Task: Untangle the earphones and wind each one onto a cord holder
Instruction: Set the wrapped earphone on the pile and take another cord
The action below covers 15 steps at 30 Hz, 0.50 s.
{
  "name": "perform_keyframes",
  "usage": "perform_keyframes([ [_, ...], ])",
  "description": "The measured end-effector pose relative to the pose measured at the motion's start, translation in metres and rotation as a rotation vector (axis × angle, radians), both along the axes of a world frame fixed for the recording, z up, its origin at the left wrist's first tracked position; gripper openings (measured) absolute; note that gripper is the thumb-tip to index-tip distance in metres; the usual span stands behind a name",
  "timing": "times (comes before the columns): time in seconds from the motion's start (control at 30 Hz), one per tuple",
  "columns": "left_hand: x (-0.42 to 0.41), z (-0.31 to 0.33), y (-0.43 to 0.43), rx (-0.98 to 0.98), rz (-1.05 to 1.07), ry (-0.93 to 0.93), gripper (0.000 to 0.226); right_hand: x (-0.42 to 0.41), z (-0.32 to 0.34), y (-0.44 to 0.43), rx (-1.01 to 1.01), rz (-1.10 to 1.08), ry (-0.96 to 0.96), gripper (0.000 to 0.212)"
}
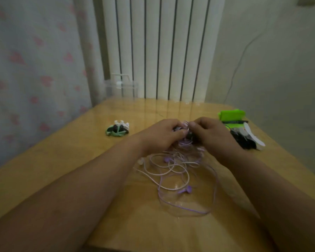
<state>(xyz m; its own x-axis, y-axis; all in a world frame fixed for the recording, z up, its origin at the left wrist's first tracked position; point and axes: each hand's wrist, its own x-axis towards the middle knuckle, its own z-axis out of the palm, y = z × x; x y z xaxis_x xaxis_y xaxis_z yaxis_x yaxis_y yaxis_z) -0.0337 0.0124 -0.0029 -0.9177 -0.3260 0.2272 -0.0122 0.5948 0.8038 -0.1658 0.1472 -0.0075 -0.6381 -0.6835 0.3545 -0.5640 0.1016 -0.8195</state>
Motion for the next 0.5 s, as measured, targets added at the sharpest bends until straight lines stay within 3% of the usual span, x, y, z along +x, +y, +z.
perform_keyframes([
  [0.13, 0.015, 0.018, -0.024, -0.045, 0.173, -0.022, 0.023, 0.010, 0.037, -0.006, 0.116, -0.005, 0.064, 0.014],
  [0.3, 0.064, -0.002, -0.075, -0.192, 0.565, 0.121, 0.026, 0.024, 0.050, -0.008, 0.161, 0.003, 0.314, 0.016],
  [0.4, 0.083, -0.030, -0.099, -0.389, 0.780, -0.019, 0.031, 0.023, 0.039, -0.021, 0.079, -0.005, 0.251, 0.015],
  [0.5, 0.085, -0.047, -0.102, -0.482, 0.841, -0.156, 0.038, 0.021, 0.022, -0.035, 0.015, -0.034, 0.168, 0.015],
])
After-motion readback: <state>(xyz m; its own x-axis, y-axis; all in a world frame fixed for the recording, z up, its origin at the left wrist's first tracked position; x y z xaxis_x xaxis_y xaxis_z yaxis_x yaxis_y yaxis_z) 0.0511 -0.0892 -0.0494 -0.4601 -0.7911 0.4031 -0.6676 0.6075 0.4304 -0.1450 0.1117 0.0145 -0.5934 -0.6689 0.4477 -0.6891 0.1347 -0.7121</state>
